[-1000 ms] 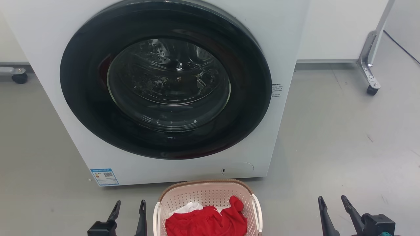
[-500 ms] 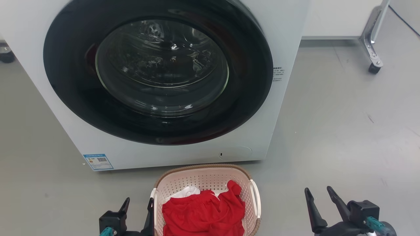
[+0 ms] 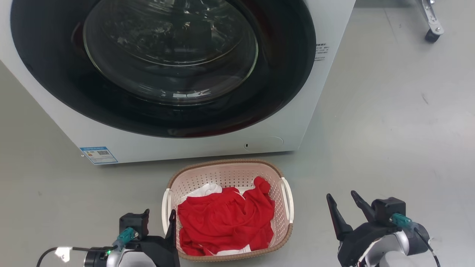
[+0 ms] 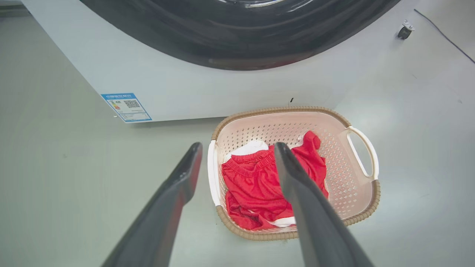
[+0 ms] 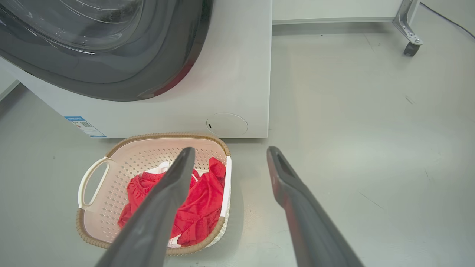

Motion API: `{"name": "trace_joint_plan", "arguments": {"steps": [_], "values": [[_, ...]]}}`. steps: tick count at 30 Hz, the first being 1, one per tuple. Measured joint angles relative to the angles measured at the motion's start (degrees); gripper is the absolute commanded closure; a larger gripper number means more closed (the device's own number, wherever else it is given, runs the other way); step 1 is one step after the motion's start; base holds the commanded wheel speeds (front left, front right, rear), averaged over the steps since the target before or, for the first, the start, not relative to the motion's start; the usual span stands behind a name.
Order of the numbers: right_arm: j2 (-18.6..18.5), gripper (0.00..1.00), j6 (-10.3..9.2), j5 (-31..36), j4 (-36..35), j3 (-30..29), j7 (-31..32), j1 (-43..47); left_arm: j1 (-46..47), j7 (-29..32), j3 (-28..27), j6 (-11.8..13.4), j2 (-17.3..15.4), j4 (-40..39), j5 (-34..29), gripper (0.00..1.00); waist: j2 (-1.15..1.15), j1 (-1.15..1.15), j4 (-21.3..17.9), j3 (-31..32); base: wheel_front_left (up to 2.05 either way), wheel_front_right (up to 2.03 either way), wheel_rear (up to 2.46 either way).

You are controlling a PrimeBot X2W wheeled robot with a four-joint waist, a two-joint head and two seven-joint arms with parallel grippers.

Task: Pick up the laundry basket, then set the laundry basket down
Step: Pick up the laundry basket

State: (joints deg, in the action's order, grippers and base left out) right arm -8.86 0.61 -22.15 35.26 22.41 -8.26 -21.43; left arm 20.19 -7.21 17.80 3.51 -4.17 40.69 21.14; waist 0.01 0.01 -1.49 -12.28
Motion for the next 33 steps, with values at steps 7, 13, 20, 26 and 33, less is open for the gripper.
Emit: {"name": "trace_joint_plan", "arguments": {"steps": [7, 13, 20, 26, 33], "values": [[1.7, 0.0, 0.68, 0.5, 4.5, 1.3, 2.7, -5.4, 4.3, 2.2, 0.2, -0.5, 0.5, 5.0, 0.4, 0.0, 0.0, 0.0, -0.3, -4.2, 0.0, 0.0, 0.0], [3.0, 0.0, 0.91, 0.5, 8.5, 1.9, 4.3, -9.5, 7.8, 3.3, 0.1, -0.6, 0.9, 8.5, 0.9, 0.0, 0.0, 0.0, -0.4, -7.6, 0.0, 0.0, 0.0], [3.8, 0.0, 0.91, 0.5, 12.3, 2.2, 5.7, -14.0, 11.9, 4.7, -0.2, -1.1, 1.1, 12.3, 1.9, 0.0, 0.01, 0.0, -0.3, -11.7, 0.0, 0.0, 0.0], [4.4, 0.0, 0.9, 0.5, 15.0, 2.9, 6.7, -17.8, 15.5, 5.1, -0.4, -1.4, 1.2, 14.7, 2.4, 0.0, 0.01, 0.0, -0.3, -15.3, 0.0, 0.0, 0.0], [4.7, 0.0, 0.83, 0.5, 17.6, 3.7, 7.2, -21.1, 19.8, 5.6, -0.6, -1.6, 1.3, 17.0, 2.4, 0.0, 0.01, 0.0, -0.3, -19.6, 0.0, 0.0, 0.0]]}}
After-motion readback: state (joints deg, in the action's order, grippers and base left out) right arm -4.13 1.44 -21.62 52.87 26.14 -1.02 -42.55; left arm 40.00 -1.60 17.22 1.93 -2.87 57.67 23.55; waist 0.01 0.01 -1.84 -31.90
